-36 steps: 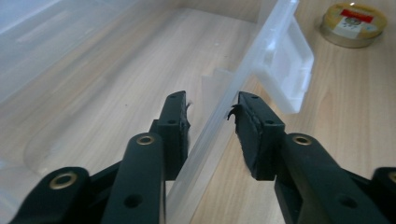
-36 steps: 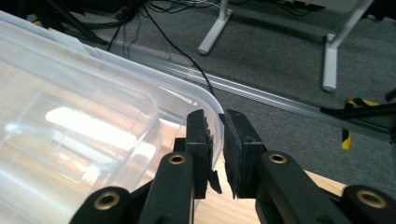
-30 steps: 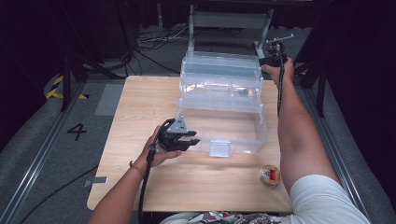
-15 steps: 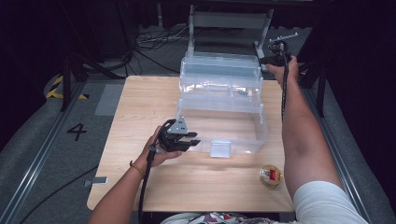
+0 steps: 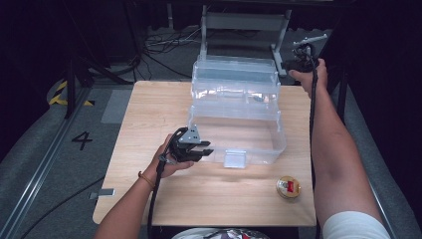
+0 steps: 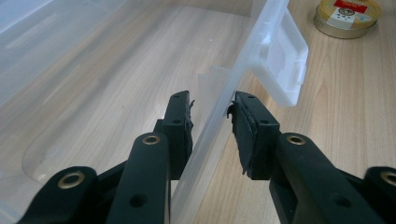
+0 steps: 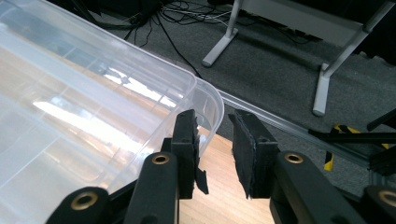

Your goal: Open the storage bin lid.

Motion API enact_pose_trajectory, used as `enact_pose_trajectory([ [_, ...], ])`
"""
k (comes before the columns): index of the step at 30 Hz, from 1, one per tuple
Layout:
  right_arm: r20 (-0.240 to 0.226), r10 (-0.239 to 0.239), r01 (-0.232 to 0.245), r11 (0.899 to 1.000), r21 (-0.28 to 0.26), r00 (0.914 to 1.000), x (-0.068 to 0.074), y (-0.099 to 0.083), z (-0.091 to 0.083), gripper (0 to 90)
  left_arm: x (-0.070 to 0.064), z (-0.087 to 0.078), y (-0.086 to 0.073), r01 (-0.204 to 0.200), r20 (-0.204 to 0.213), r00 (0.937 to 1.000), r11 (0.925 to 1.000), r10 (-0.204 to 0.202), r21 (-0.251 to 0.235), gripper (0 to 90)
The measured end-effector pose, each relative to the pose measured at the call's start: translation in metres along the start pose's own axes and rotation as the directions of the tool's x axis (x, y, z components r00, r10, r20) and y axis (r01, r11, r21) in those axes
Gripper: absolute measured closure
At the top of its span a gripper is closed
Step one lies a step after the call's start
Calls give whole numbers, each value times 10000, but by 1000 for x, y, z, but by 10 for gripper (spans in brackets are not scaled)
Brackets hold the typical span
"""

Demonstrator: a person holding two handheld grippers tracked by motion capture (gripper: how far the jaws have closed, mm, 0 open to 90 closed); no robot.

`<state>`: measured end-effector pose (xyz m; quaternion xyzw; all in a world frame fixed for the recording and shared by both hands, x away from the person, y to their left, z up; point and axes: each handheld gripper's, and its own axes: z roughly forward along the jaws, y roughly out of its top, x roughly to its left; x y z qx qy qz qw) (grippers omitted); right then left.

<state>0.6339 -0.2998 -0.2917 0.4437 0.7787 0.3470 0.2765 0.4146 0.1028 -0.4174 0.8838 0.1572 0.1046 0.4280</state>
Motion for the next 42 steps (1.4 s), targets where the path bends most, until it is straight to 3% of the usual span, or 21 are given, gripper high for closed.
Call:
enact_pose_trajectory([
  [16, -318, -909, 901, 9956, -253, 9954, 13, -13, -43, 688, -1, 0, 0, -6, -111, 9999, 10000, 7, 53, 677],
  [28, -574, -1829, 1814, 9829, -312, 9815, 32, -26, -79, 631, -2, 0, 1, 57, -211, 9998, 9999, -55, 98, 670],
  [42, -804, -2249, 2254, 9743, -25, 9711, 43, -52, -105, 565, -3, 0, 1, 72, -233, 9997, 9999, -69, 130, 667],
])
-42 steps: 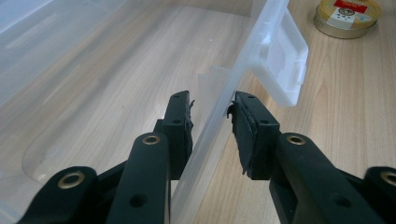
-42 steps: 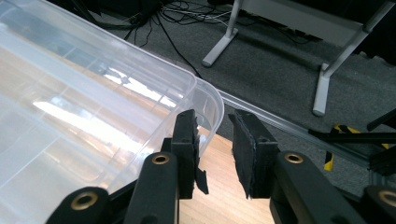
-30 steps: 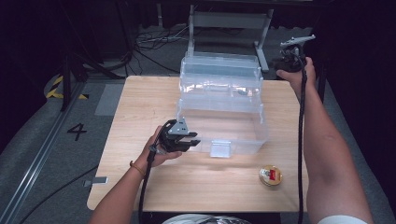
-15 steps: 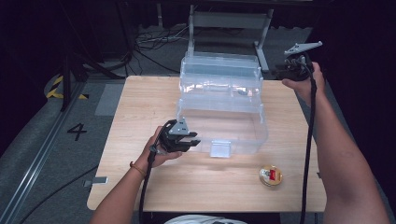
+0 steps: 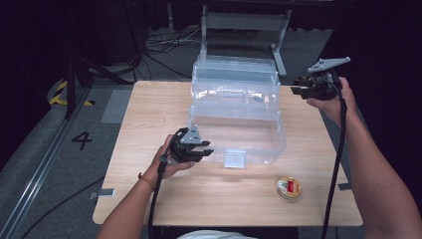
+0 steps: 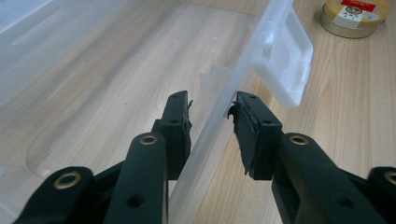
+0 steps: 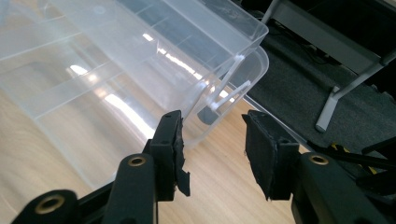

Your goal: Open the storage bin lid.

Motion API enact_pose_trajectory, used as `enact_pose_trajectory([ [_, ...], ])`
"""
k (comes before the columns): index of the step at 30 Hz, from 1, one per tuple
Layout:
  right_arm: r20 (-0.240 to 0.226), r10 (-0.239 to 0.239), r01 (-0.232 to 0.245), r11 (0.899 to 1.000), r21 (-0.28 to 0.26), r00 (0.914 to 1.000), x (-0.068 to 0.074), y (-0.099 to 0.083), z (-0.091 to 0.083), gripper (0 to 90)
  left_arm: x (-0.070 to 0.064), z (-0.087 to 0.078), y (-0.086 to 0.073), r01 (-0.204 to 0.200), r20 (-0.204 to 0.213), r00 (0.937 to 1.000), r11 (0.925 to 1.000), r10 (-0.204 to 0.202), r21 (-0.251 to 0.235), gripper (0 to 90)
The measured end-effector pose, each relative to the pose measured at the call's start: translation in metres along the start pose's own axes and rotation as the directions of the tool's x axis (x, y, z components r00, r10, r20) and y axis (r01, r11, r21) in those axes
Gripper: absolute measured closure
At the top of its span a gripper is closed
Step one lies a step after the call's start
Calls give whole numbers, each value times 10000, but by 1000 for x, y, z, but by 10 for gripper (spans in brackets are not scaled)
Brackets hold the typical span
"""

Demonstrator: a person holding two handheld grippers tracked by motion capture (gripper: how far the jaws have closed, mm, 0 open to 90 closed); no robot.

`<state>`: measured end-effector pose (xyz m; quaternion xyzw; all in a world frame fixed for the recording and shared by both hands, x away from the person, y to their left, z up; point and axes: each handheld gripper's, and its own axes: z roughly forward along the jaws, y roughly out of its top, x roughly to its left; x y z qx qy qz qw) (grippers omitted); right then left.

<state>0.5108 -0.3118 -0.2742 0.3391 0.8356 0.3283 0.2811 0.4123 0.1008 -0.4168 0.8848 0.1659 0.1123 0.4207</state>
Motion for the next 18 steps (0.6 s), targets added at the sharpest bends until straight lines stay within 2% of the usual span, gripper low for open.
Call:
enact_pose_trajectory([
  [4, -41, -157, 158, 9996, 254, 9999, 7, -7, -7, 502, 0, 0, 0, -14, 4, 10000, 10000, 14, 3, 667],
  [9, -83, -87, 89, 9995, 289, 9999, 13, -16, -13, 443, 0, 0, 0, -24, 15, 10000, 10000, 24, 4, 668],
  [18, -230, -267, 275, 9990, 355, 9994, 27, -31, -21, 394, 0, 0, 0, -60, 10, 10000, 10000, 60, 16, 667],
])
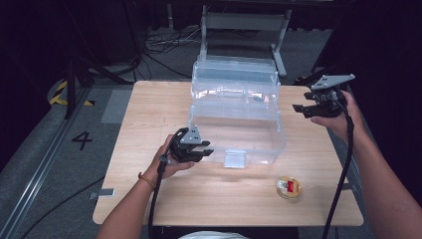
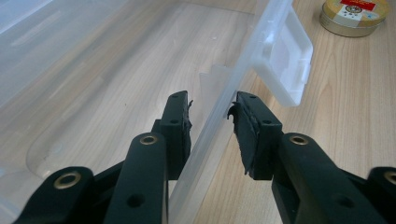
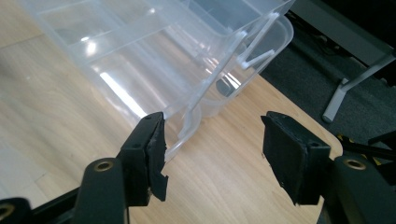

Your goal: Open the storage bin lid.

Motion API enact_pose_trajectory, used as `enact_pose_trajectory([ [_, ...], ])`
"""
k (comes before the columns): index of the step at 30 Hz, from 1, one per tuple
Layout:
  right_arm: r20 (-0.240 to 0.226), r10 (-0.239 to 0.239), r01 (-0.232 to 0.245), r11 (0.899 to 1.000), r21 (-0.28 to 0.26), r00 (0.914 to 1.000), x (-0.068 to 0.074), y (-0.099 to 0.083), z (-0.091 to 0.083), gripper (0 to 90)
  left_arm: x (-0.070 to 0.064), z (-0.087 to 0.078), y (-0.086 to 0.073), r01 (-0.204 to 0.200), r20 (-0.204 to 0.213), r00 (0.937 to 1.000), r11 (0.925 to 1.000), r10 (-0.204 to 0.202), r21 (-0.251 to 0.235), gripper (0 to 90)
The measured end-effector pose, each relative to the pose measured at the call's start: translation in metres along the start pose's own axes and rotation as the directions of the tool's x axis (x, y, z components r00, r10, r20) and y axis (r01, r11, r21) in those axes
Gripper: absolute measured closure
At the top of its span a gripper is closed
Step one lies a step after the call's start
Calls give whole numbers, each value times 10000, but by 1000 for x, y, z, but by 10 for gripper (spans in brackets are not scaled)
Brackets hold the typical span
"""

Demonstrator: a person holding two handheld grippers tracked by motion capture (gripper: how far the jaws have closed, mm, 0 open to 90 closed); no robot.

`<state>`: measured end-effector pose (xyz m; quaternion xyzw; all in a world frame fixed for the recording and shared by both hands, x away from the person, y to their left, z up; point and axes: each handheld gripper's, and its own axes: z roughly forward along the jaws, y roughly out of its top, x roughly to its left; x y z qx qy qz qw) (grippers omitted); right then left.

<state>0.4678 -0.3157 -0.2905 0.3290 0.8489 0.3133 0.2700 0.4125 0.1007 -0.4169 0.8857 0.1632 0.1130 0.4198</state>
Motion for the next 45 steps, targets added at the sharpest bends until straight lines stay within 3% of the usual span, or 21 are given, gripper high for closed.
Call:
enact_pose_trajectory([
  [8, -205, -174, 178, 9996, 203, 9996, 12, -15, -3, 345, 0, 0, 0, -115, -36, 9999, 9999, 115, 84, 666],
  [25, -1076, -151, 306, 9891, 1441, 9941, 45, -62, 1, 268, -1, 1, 2, -304, -163, 9994, 9992, 308, 255, 663],
  [29, -1321, -161, 379, 9857, 1645, 9911, 55, -71, -1, 254, -2, 1, 2, -339, -175, 9993, 9990, 344, 282, 661],
  [31, -1436, -254, 498, 9844, 1688, 9893, 59, -75, -3, 254, -3, 4, 2, -438, -456, 9979, 9977, 462, 521, 662],
  [45, -2288, -269, 818, 9688, 2341, 9731, 87, -99, -5, 253, -2, 5, 2, -382, -394, 9984, 9980, 403, 512, 656],
])
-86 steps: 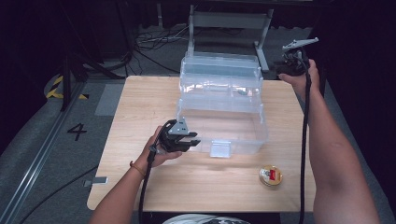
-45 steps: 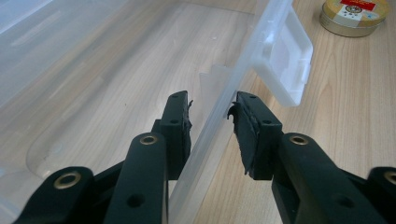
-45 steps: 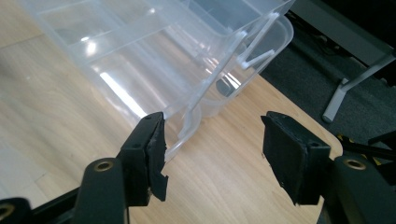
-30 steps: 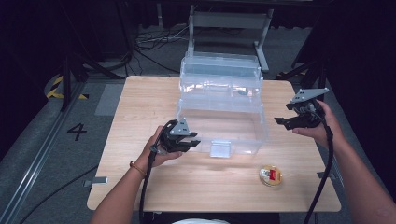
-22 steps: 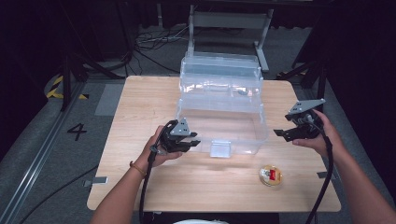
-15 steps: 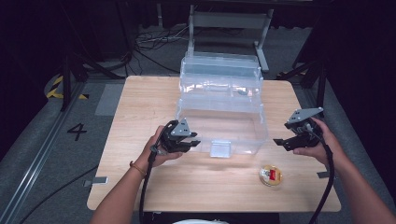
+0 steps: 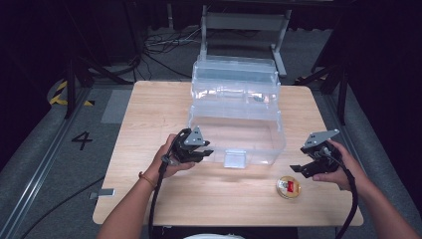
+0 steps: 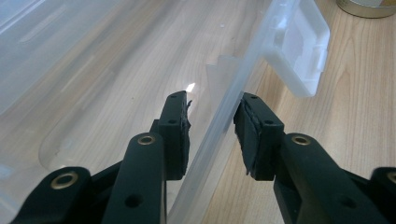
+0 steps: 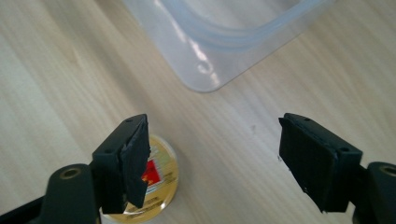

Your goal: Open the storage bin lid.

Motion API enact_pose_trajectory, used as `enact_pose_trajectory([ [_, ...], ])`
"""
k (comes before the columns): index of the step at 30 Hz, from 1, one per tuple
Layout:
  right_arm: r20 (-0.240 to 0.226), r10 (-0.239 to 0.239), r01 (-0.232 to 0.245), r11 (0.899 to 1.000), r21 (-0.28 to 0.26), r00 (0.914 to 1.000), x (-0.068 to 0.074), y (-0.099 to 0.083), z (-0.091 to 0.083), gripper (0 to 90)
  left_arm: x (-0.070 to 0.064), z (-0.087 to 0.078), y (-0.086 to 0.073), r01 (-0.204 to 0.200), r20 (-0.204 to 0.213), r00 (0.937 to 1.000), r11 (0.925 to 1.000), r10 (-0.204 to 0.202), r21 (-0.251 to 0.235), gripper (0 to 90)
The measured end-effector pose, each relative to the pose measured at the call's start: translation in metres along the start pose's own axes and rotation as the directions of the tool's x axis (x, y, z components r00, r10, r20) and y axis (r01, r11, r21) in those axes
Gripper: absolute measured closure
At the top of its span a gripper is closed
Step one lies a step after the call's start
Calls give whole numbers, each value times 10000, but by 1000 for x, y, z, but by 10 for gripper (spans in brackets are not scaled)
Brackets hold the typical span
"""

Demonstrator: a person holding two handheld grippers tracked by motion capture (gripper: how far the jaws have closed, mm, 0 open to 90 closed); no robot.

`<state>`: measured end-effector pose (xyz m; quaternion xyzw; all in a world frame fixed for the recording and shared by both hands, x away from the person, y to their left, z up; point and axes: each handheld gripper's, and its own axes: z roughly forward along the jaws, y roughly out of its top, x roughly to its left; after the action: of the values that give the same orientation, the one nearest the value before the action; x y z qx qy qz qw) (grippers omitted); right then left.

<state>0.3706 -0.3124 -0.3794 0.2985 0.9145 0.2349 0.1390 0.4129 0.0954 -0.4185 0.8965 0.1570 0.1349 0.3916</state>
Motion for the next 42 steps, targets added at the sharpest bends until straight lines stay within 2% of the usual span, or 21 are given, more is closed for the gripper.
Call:
enact_pose_trajectory([
  [4, -514, -140, 160, 9991, 390, 9986, 14, -8, 5, 254, 0, 0, 0, -2, -19, 10000, 10000, 2, 40, 655],
  [8, -779, -109, 157, 9979, 623, 9969, 22, -12, 7, 253, 0, 0, 0, 39, -20, 10000, 10000, -39, 36, 654],
  [9, -1007, -139, 217, 9968, 769, 9948, 27, -16, 10, 253, 0, 0, 0, 28, -18, 10000, 10000, -28, 52, 655],
  [16, -1370, -163, 355, 9897, 1388, 9904, 35, -23, 23, 246, 0, 0, 0, 46, 18, 10000, 10000, -46, 33, 654],
  [20, -1332, -162, 379, 9860, 1623, 9910, 38, -24, 30, 225, 0, 0, 0, 50, 21, 10000, 10000, -50, 42, 654],
  [25, -1548, -256, 555, 9798, 1919, 9876, 40, -25, 38, 219, 1, 1, 0, 41, 32, 10000, 10000, -41, 17, 654],
  [30, -1311, -356, 636, 9744, 2157, 9907, 39, -23, 44, 203, 1, 1, 0, 40, 42, 10000, 10000, -40, 15, 655],
  [39, -1412, -428, 779, 9641, 2538, 9891, 41, -22, 58, 194, 1, 1, 0, 44, 44, 10000, 10000, -44, 15, 654],
  [42, -1392, -600, 955, 9597, 2643, 9884, 42, -20, 62, 196, 1, 1, 0, 54, 58, 10000, 10000, -54, 1, 653],
])
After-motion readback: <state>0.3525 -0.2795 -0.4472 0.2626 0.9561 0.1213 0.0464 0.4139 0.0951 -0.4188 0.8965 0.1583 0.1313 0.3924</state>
